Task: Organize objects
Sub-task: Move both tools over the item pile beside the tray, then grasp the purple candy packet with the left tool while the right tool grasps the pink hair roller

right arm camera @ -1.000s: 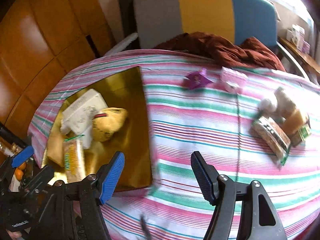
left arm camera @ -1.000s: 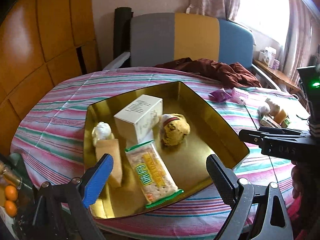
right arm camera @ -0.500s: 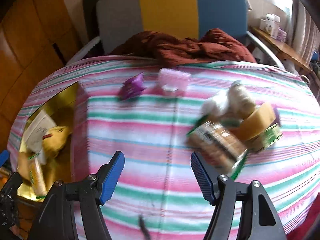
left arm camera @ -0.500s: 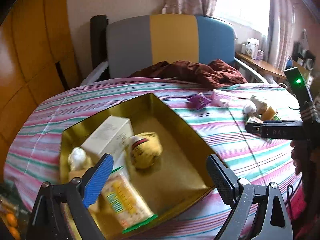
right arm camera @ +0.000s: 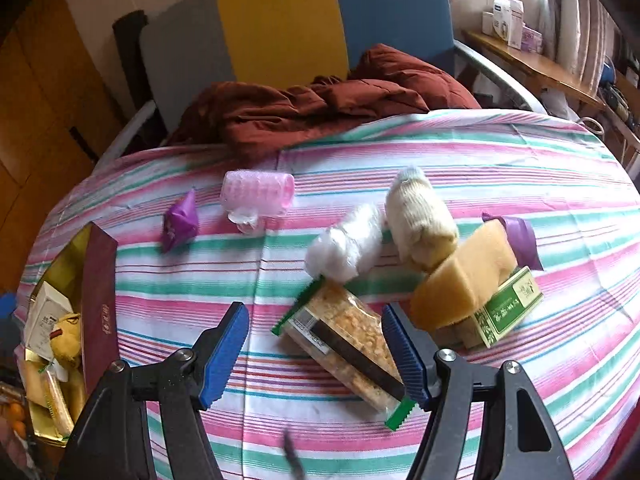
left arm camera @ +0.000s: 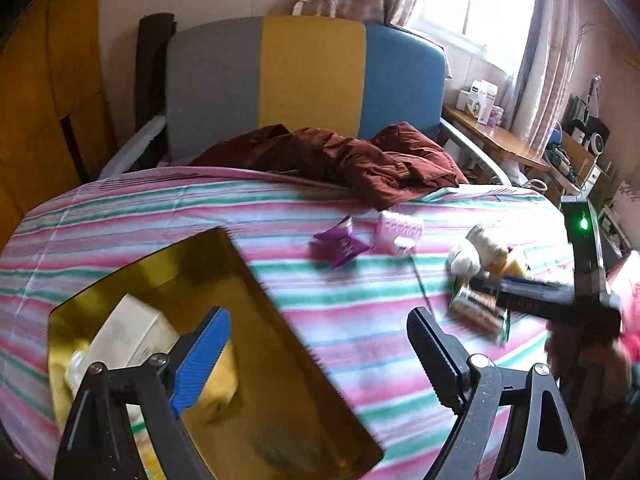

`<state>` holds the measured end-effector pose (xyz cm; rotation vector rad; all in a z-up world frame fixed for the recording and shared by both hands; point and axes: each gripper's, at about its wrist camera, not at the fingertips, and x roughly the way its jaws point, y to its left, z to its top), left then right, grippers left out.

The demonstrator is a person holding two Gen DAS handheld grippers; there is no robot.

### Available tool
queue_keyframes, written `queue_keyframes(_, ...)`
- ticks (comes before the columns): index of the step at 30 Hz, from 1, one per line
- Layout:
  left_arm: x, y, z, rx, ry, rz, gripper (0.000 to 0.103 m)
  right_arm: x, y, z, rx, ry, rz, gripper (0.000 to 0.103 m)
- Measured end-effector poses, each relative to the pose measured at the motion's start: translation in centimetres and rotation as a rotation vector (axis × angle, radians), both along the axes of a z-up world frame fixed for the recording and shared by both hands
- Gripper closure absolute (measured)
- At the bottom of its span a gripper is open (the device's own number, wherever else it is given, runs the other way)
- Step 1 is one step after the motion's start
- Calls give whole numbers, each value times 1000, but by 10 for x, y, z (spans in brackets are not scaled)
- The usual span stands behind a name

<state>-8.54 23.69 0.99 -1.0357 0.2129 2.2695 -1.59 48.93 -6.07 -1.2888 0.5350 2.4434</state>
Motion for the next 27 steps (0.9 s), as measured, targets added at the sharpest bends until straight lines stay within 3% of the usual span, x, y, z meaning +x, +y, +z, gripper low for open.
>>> queue_keyframes(5,-29,43,-9,-16,-48,-30,27,0,-10,8,47,26,33,33)
queue_keyframes(11,-79,85,-37,-7,-205,18,38,-2,-10,10,43,35,47,33)
queue_keyframes(18,-127,111,-72,-14,-338,117,41,-3,-12,13,52,44,62,33)
queue_keyframes(27,-150,133,-104,-65,-395,131,44,-4,-12,11,44,41,62,33)
